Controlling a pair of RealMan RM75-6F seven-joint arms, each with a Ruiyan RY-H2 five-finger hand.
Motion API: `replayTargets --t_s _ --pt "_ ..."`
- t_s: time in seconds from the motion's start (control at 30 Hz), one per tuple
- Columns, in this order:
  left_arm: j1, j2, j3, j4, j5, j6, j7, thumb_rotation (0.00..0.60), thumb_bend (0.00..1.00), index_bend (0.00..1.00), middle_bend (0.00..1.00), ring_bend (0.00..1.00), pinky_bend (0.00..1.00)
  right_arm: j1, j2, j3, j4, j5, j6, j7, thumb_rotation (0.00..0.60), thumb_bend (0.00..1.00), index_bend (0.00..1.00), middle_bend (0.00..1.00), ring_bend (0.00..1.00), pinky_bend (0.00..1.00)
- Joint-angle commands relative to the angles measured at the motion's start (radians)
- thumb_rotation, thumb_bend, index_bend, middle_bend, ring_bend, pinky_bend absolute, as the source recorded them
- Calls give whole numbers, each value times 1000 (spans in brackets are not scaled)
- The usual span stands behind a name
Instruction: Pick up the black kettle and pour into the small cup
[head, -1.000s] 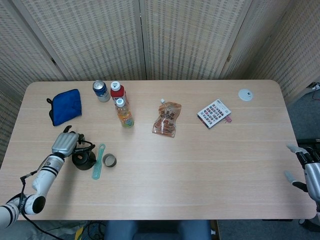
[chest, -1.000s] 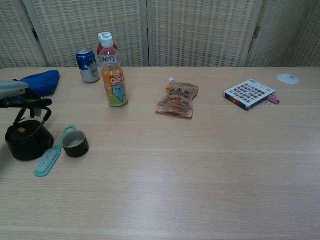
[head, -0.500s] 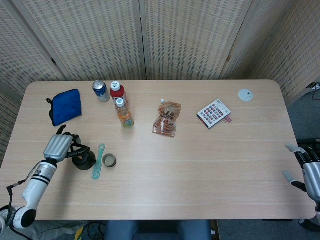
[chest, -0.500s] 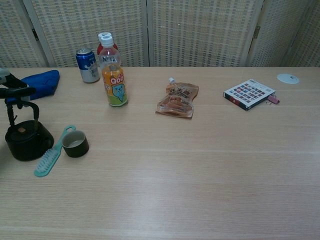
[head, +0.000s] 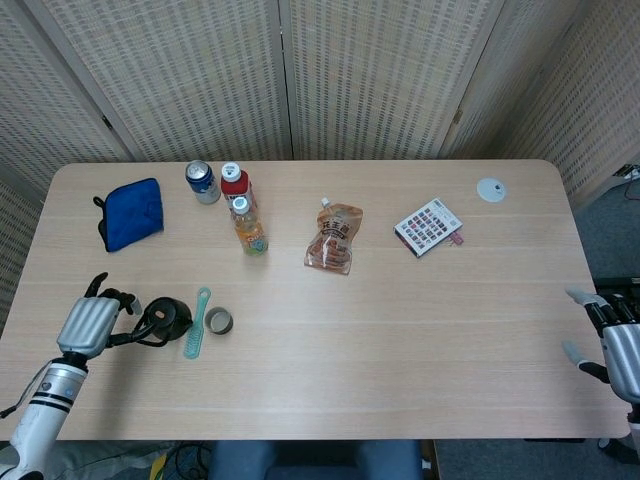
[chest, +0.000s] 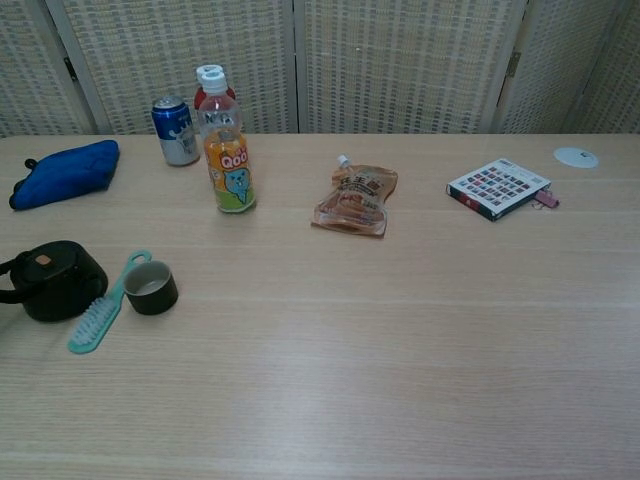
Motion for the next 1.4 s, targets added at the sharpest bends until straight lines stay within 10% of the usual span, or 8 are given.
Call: replayTargets --t_s 0.03,0.17,0.2,0.47,0.6,0.97,1.4 --pt "20 0 7 -17 20 31 -6 29 18 434 470 319 0 0 2 2 1 1 3 0 600 187 231 317 238 277" --pt "40 -12 12 -24 28 60 30 561 18 208 369 315 0 1 17 17 2 7 16 -3 600 187 231 317 238 277" --pt "44 -18 14 -26 26 64 43 600 18 173 338 312 0 2 22 22 -1 9 22 -5 600 187 231 317 238 277" --pt "46 -30 9 -68 24 50 49 575 18 107 223 262 0 6 48 42 -24 19 32 -19 600 187 231 317 238 277" --pt "53 -47 23 -69 63 65 71 560 18 257 223 265 0 7 48 41 -24 22 28 -21 600 186 231 317 238 277" --pt "74 -89 71 -38 162 95 144 368 18 330 273 262 0 18 69 64 -32 34 31 -12 600 187 231 317 238 277" --pt "82 -103 64 -2 131 65 169 362 18 376 382 350 0 24 73 61 -42 33 22 -19 600 187 231 317 238 274"
